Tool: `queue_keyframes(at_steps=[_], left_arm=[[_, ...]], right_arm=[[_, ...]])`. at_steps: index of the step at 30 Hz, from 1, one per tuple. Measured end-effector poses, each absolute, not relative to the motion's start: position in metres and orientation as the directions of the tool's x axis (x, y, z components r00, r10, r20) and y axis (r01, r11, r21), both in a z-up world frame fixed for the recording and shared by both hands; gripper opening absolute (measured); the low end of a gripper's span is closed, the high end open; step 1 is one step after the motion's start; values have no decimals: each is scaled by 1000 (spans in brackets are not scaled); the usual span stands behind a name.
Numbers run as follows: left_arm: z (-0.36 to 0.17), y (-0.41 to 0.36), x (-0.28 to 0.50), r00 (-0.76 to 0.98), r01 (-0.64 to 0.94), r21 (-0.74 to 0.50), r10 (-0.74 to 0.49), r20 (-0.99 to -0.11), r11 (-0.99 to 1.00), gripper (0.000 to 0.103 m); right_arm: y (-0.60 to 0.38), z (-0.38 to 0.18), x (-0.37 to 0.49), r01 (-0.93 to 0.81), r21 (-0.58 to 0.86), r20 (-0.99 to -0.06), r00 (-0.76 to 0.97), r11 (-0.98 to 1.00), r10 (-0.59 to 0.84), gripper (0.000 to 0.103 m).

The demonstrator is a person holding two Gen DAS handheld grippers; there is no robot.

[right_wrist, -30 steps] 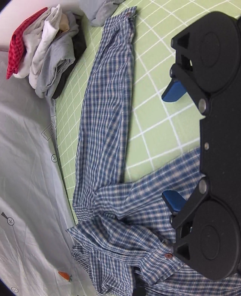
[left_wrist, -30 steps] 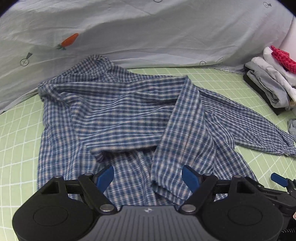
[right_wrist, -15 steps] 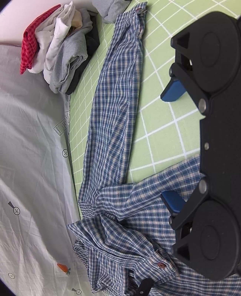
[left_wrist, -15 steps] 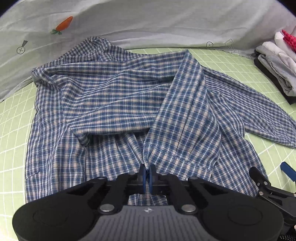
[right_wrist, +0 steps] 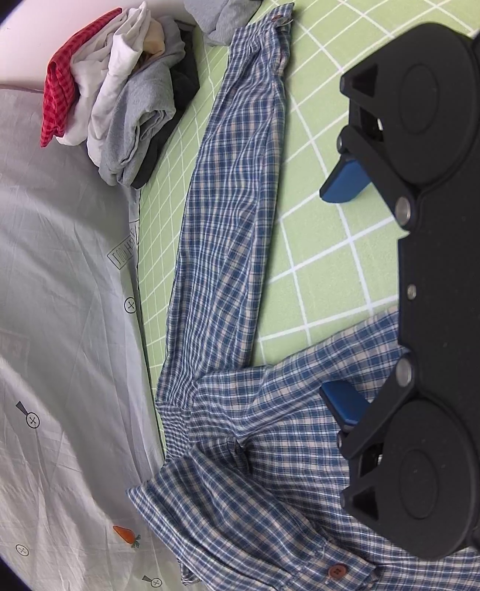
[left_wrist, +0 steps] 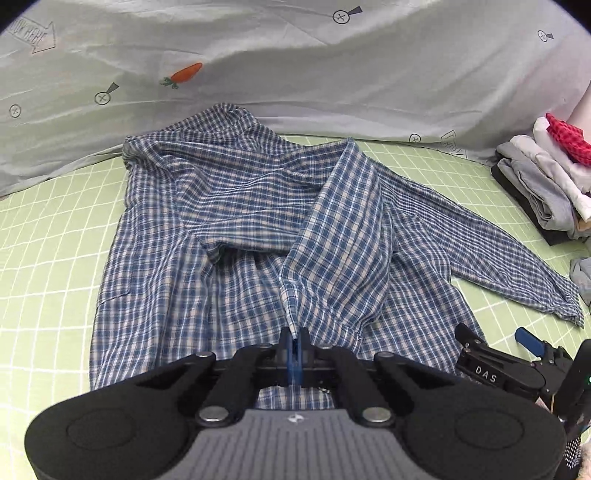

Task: Fold clothes

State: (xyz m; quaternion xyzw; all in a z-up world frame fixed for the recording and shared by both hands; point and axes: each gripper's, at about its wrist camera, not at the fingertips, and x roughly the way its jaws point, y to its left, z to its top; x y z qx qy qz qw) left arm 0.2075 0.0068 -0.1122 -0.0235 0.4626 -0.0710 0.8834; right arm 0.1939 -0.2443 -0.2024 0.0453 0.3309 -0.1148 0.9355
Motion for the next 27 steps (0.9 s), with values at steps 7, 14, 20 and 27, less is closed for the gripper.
queue_keyframes(at_steps=[7, 14, 20, 27], left_arm=[[-110, 57, 174, 515, -51, -228, -170, -840, 972, 2], [-111, 105, 142, 489, -208, -360, -222, -844, 909, 2], [-107, 138, 106, 503, -307, -561, -369, -781, 769, 1], [-114, 161, 62, 476, -376, -545, -349, -808, 750, 1]], right_arm=[[-244, -203, 194, 246, 8, -630, 754, 969, -186, 103], [-243, -203, 195, 247, 8, -630, 754, 969, -187, 103], [-244, -203, 195, 245, 8, -630, 754, 969, -186, 103], [-244, -203, 195, 244, 8, -630, 754, 970, -185, 103]])
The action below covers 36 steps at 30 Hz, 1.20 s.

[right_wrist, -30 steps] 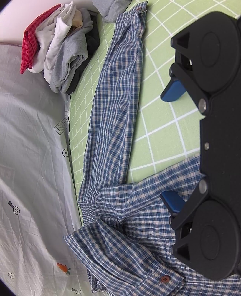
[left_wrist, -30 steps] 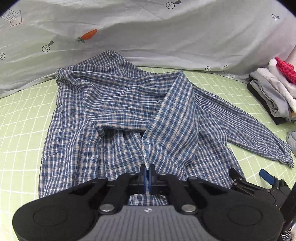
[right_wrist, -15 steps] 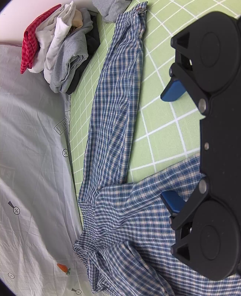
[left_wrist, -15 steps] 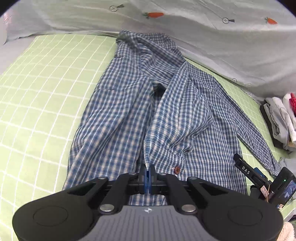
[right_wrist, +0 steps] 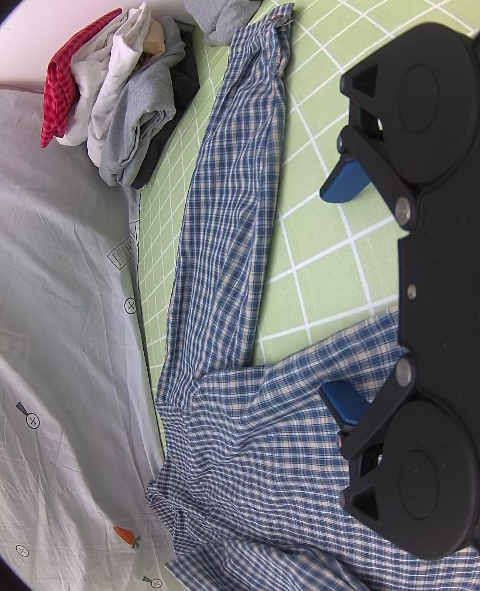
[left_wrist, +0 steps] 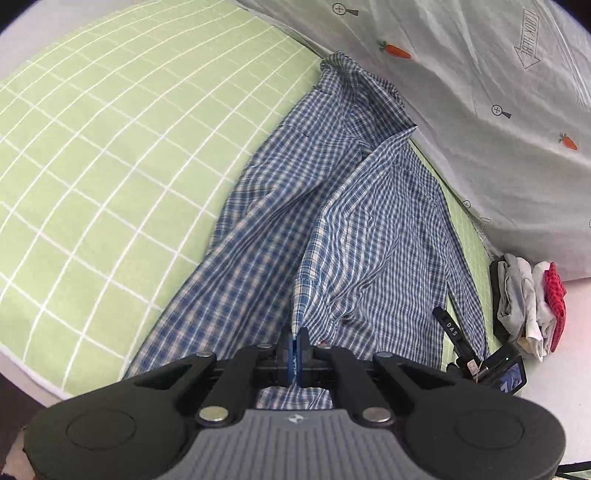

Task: Fold clothes
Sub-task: 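Release the shirt front with the left tool and move it back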

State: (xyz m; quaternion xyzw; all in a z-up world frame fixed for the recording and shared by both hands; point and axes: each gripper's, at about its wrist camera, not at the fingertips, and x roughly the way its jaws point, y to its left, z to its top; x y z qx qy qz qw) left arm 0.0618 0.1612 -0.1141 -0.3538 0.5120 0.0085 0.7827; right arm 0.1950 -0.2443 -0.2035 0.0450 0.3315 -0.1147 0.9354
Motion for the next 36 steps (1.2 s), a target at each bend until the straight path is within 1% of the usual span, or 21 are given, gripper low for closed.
queue_keyframes(at_steps=[7, 13, 15, 16, 17, 18, 20, 21, 23, 25, 27, 29, 32, 35, 36], left_arm=[[-135, 184, 34, 418, -455, -505, -325, -849, 734, 1], [-150, 178, 43, 335, -425, -390, -258, -906, 817, 4], [-146, 177, 49, 331, -401, -380, -255, -909, 834, 19], [-142, 177, 52, 340, -386, -383, -256, -905, 840, 22], [-136, 177, 56, 356, -370, -388, -257, -898, 844, 28], [-130, 178, 61, 377, -352, -398, -261, -889, 847, 37], [-117, 180, 72, 432, -311, -432, -279, -858, 847, 45], [-111, 180, 80, 460, -290, -449, -288, -840, 845, 47], [-100, 177, 101, 504, -248, -472, -304, -809, 846, 47], [-91, 169, 128, 525, -205, -460, -300, -797, 864, 48], [-84, 159, 159, 535, -157, -435, -294, -792, 887, 51], [-82, 150, 192, 531, -109, -414, -299, -793, 904, 51], [-90, 140, 245, 525, -59, -407, -318, -789, 912, 53], [-105, 135, 297, 512, -48, -406, -327, -795, 913, 53], [-110, 134, 315, 512, -46, -416, -337, -790, 908, 51]], right_arm=[[-245, -203, 195, 244, 8, -631, 754, 970, -184, 103], [-245, -203, 195, 244, 9, -631, 753, 970, -184, 103], [-245, -203, 195, 244, 9, -632, 753, 970, -184, 103], [-245, -203, 195, 244, 9, -632, 753, 970, -183, 103], [-245, -203, 195, 244, 9, -632, 753, 970, -183, 103], [-245, -203, 194, 244, 10, -632, 753, 970, -183, 103], [-245, -202, 194, 244, 10, -632, 753, 970, -183, 103], [-245, -202, 194, 244, 10, -633, 752, 970, -183, 103], [-245, -201, 195, 253, 12, -639, 746, 968, -187, 103], [-247, -194, 201, 301, 32, -668, 716, 953, -204, 103], [-249, -183, 207, 348, 80, -645, 732, 934, -218, 103], [-251, -173, 222, 354, 78, -625, 746, 932, -231, 103], [-257, -164, 252, 359, 56, -618, 745, 931, -250, 103], [-271, -160, 276, 389, 58, -617, 738, 919, -273, 103], [-277, -159, 284, 400, 61, -616, 736, 915, -281, 103]])
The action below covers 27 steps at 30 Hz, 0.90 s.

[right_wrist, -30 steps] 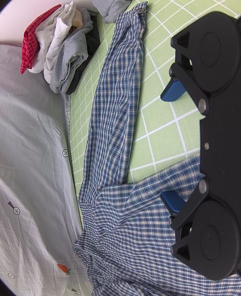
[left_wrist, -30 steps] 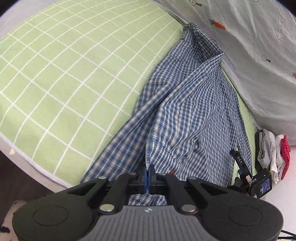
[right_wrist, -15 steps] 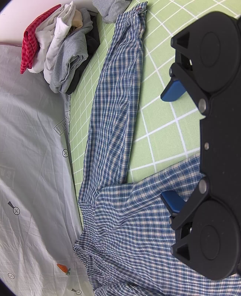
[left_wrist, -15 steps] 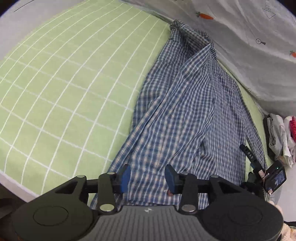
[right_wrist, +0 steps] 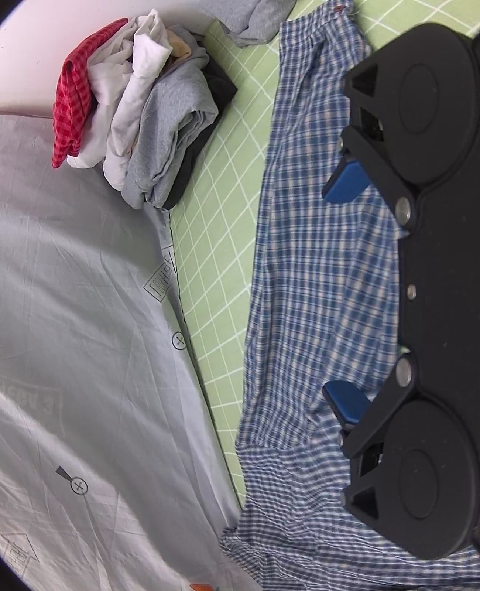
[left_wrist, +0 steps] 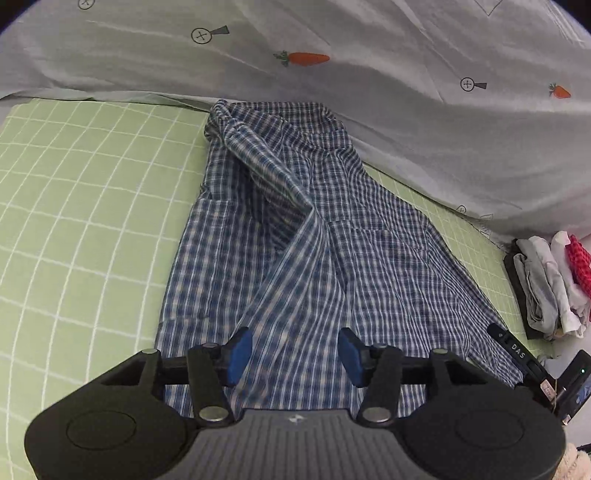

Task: Fold clothes

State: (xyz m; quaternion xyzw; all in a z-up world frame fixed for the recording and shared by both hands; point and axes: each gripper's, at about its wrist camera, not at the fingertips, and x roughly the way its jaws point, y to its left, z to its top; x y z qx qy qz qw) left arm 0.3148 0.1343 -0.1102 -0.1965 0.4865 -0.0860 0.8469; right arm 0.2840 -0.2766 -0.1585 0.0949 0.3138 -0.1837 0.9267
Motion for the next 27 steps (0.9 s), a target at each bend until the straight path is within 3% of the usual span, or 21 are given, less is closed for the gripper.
queue_keyframes(at_steps=[2, 5, 8, 19, 20, 21, 22, 24, 27], left_arm=[[-120, 136, 347, 518, -37, -453, -370, -771, 891, 50], [-133, 146, 391, 527, -8, -464, -391, -755, 886, 19], [-142, 157, 428, 548, 15, -431, -368, -751, 902, 7], [-171, 173, 485, 560, -48, -400, -307, -770, 915, 6], [-167, 171, 481, 571, -37, -387, -298, -765, 922, 13], [-160, 169, 476, 585, -15, -372, -293, -756, 928, 31], [-151, 167, 469, 604, 10, -359, -292, -741, 933, 42], [-134, 163, 454, 641, 61, -332, -292, -710, 941, 88], [-114, 152, 426, 662, 85, -289, -271, -699, 954, 91]], right_arm=[[-286, -157, 294, 419, 58, -614, 730, 906, -298, 103], [-297, -159, 301, 439, 38, -617, 717, 898, -325, 103], [-307, -164, 304, 464, 28, -631, 695, 885, -344, 103], [-336, -180, 296, 562, 4, -664, 620, 827, -418, 103], [-339, -179, 293, 568, 4, -663, 618, 823, -423, 103], [-342, -178, 291, 574, 5, -660, 617, 819, -428, 103], [-346, -177, 288, 579, 4, -658, 615, 815, -434, 103], [-353, -176, 281, 596, -1, -657, 605, 803, -450, 103], [-367, -175, 269, 626, -11, -649, 588, 780, -482, 103]])
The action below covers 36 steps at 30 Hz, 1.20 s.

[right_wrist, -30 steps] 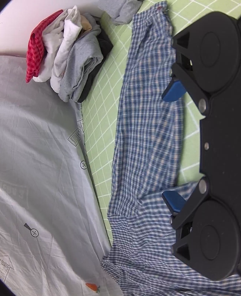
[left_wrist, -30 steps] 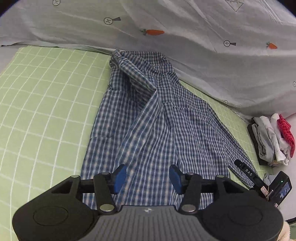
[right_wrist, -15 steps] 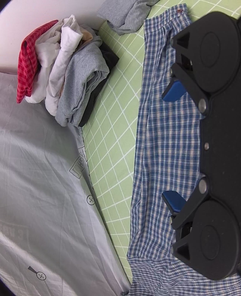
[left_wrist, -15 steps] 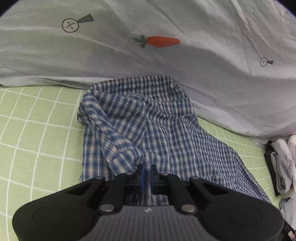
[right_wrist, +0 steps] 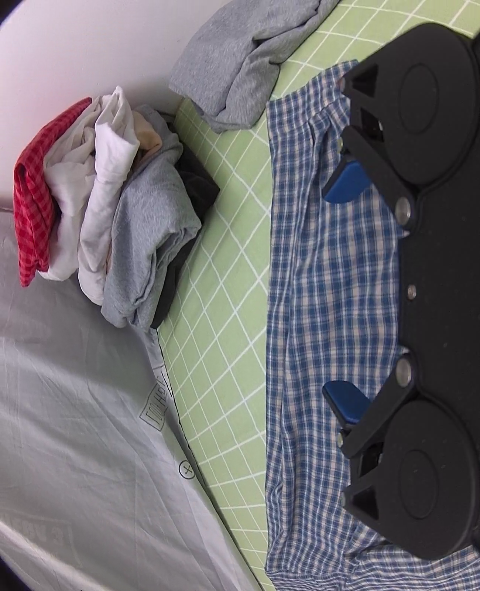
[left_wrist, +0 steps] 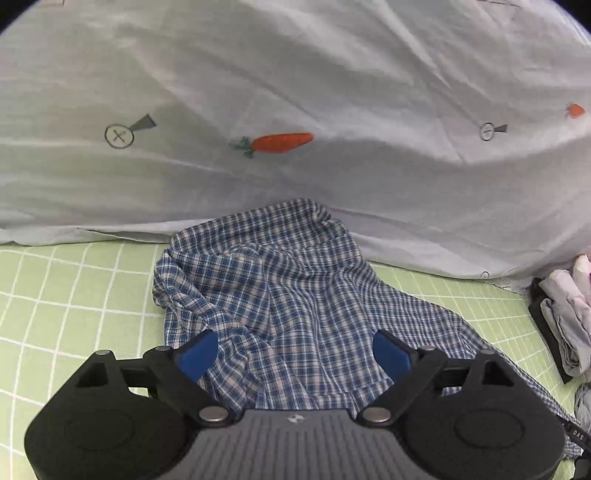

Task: Fold clothes

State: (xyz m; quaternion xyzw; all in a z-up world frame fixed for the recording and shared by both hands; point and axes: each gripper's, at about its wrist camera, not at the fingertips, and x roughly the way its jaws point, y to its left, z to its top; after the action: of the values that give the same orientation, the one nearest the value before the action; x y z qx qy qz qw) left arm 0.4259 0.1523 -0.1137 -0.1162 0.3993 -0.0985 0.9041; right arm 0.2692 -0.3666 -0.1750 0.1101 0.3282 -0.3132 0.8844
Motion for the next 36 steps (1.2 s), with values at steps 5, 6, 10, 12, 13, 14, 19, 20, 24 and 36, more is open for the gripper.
queue_keyframes(at_steps=[5, 6, 10, 12, 13, 14, 19, 20, 24, 36], left_arm=[[-115, 122, 366, 612, 40, -216, -194, -766, 976, 92], [-121, 119, 356, 589, 17, -216, -184, -787, 976, 92], [-140, 108, 319, 514, -50, -193, -140, -846, 980, 92], [-146, 101, 305, 500, -50, -158, -112, -859, 986, 92], [-147, 99, 300, 496, -49, -143, -100, -863, 989, 92], [-147, 98, 296, 493, -51, -133, -91, -865, 990, 92], [-139, 97, 278, 515, -91, -121, -57, -855, 989, 92], [-137, 96, 274, 521, -99, -121, -52, -852, 988, 92], [-131, 97, 264, 535, -120, -123, -40, -844, 985, 92], [-137, 99, 242, 506, -164, -127, -27, -862, 978, 92]], right_arm=[[-395, -180, 248, 687, -45, -628, 545, 725, -555, 103], [-402, -182, 245, 702, -48, -626, 533, 710, -569, 103], [-429, -189, 232, 761, -42, -624, 487, 648, -612, 103], [-439, -194, 226, 778, -42, -629, 467, 626, -622, 103], [-444, -197, 224, 784, -37, -634, 461, 620, -621, 103], [-447, -199, 222, 787, -22, -642, 462, 617, -612, 103], [-461, -205, 214, 791, 33, -680, 466, 611, -566, 103], [-460, -205, 215, 783, 32, -688, 468, 621, -555, 103], [-455, -201, 218, 746, 66, -699, 508, 662, -503, 100], [-388, -198, 263, 477, 640, -595, 803, 602, -3, 11]])
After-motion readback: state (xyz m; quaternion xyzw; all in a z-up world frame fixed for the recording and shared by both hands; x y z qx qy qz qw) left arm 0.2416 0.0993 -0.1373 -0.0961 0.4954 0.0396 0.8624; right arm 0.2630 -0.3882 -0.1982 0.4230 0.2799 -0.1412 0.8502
